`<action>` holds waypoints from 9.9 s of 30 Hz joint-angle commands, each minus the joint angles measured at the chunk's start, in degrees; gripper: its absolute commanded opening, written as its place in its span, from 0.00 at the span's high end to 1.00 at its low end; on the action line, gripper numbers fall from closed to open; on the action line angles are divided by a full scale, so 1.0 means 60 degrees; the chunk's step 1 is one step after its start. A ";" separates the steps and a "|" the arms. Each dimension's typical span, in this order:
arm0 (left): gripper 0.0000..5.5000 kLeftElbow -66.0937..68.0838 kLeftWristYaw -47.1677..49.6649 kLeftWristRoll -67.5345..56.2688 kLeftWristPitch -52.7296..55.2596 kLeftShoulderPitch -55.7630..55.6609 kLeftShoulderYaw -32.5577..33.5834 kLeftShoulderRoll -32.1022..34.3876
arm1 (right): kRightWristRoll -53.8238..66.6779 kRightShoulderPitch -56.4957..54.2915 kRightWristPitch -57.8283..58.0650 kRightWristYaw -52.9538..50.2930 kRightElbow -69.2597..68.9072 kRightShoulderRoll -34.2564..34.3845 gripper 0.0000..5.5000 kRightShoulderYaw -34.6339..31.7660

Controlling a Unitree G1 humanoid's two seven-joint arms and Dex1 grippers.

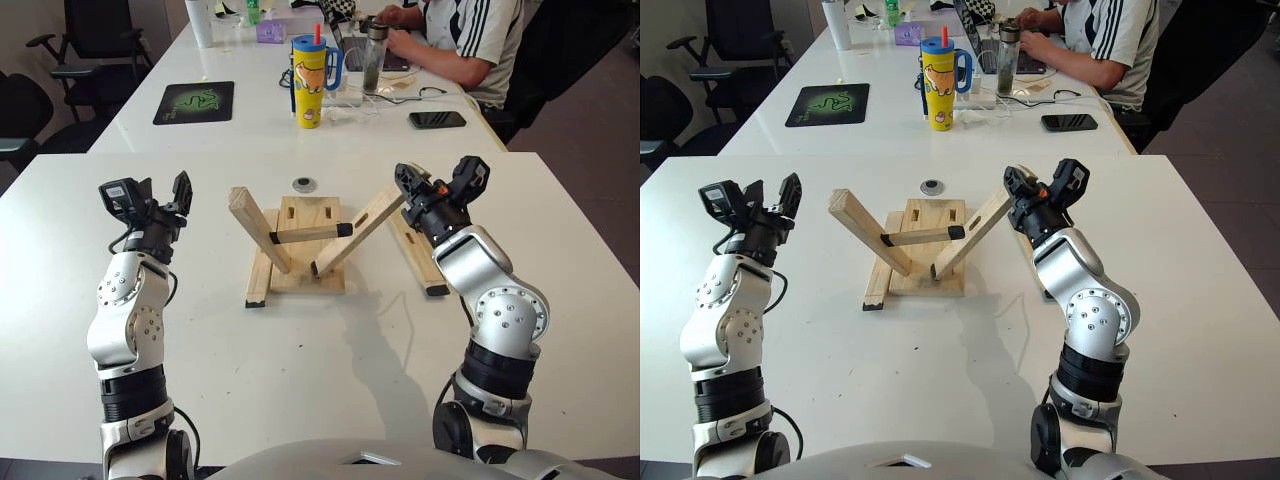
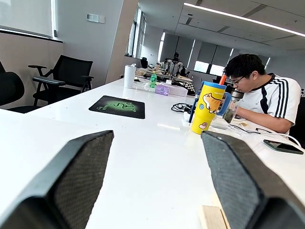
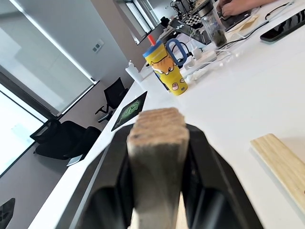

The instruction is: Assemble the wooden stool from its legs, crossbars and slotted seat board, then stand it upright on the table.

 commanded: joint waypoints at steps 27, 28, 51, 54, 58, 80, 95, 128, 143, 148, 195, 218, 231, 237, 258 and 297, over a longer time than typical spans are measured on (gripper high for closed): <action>0.38 -0.0858 0.0300 -0.0083 0.0482 -0.0315 -0.0657 -0.0476 | -0.4345 0.1843 -0.3632 0.2513 0.1829 -0.1010 0.81 0.1990; 0.38 -0.0896 0.0312 -0.0088 0.0497 -0.0312 -0.0690 -0.0512 | -0.4363 0.1777 -0.3702 0.2581 0.1914 -0.0957 0.81 0.2053; 0.38 -0.1292 0.0738 0.0005 0.0568 -0.0897 -0.1834 -0.1377 | -0.5347 0.1189 -0.4719 0.2988 0.2080 -0.0793 0.81 0.2698; 0.38 -0.1313 0.0753 0.0010 0.0588 -0.0811 -0.1797 -0.1360 | -0.5170 0.1338 -0.5101 0.3109 0.2074 -0.0593 0.81 0.2518; 0.38 -0.1337 0.0767 0.0031 0.0647 -0.0782 -0.1820 -0.1340 | -0.5219 0.1444 -0.5439 0.3297 0.2060 -0.0490 0.81 0.2440; 0.38 -0.1491 0.0759 0.0104 0.0890 -0.0758 -0.1838 -0.1295 | -0.6763 0.1721 -0.4418 0.3840 0.2603 -0.1524 0.81 0.3660; 0.38 -0.1521 0.0755 0.0061 0.0953 -0.0726 -0.1720 -0.1288 | -0.6696 0.1796 -0.3671 0.4350 0.2802 -0.1525 0.49 0.3705; 0.38 -0.1931 0.1163 0.0188 0.1155 -0.1112 -0.2045 -0.1614 | -0.6096 0.0218 -0.2279 0.3687 0.1585 -0.0632 0.81 0.3240; 0.38 -0.0289 0.1425 0.0919 0.0851 -0.1843 -0.2879 -0.2601 | -0.6417 0.0515 -0.1913 0.3734 0.1436 -0.0638 0.81 0.4026; 0.38 -0.0164 0.1343 0.1005 0.0911 -0.1796 -0.2892 -0.2519 | -0.6541 0.0615 -0.1444 0.3934 0.1581 -0.0867 0.81 0.4443; 0.38 -0.1518 0.1602 0.2034 0.1502 -0.1164 -0.2938 -0.2351 | -0.6024 -0.0177 0.1073 0.0738 0.1736 0.1961 0.80 0.2531; 0.38 -0.1583 0.1629 0.2092 0.1441 -0.1525 -0.2502 -0.2183 | -0.7073 -0.4911 -0.2740 0.2338 0.1837 -0.0572 0.60 0.1492; 0.38 -0.1830 0.1783 0.2172 0.1397 -0.1445 -0.2391 -0.2291 | -0.4724 -0.2928 0.3154 0.3570 0.3455 -0.0536 0.60 0.2436; 0.38 -0.1778 0.1665 0.2119 0.1448 -0.1490 -0.2433 -0.2271 | -0.4983 -0.2300 0.2341 0.3177 0.3139 0.0001 0.60 0.2005; 0.38 -0.0911 0.1508 0.1028 0.4248 -0.1408 -0.3383 -0.1786 | -0.5430 -0.2576 0.0485 0.3304 0.3061 0.0001 0.60 0.2031; 0.38 -0.1454 0.1704 0.0358 0.2755 -0.3252 -0.0671 -0.0945 | -0.5733 -0.1057 -0.5052 1.2980 0.3345 -0.4656 0.60 0.5338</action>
